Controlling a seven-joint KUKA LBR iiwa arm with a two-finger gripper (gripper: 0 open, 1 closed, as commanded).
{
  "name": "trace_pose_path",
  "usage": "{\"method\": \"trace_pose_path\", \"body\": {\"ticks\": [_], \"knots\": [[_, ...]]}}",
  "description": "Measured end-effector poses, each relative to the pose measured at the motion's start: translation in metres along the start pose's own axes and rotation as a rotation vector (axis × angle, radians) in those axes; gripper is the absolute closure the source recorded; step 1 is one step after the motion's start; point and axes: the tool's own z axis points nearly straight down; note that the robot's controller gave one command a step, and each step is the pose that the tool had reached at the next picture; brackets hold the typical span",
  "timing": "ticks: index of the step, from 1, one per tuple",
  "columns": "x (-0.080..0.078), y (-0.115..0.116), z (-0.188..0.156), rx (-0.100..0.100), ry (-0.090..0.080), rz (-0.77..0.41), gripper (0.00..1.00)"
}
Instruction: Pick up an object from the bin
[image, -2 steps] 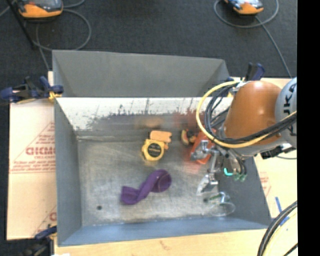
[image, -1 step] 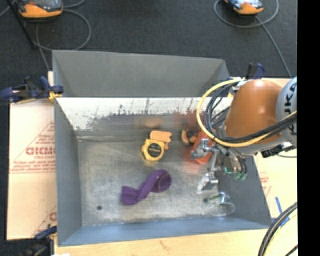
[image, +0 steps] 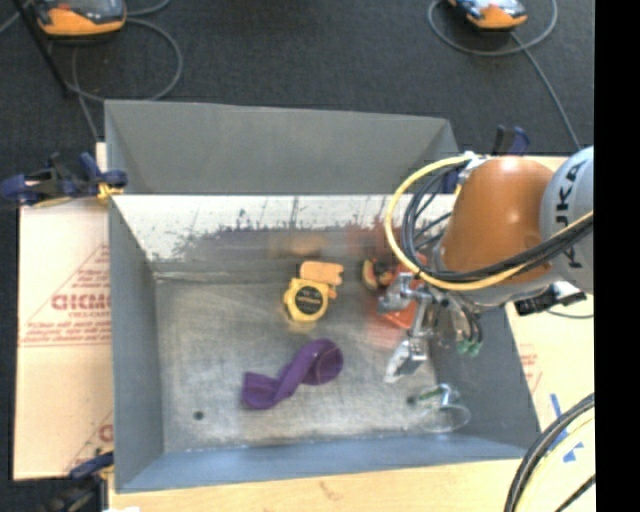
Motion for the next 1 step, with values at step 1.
{"method": "trace_pose_path", "body": {"ticks": [1], "knots": [[-0.0167,0.0562,0.005,0.001,0.004,0.027,0.0]]}}
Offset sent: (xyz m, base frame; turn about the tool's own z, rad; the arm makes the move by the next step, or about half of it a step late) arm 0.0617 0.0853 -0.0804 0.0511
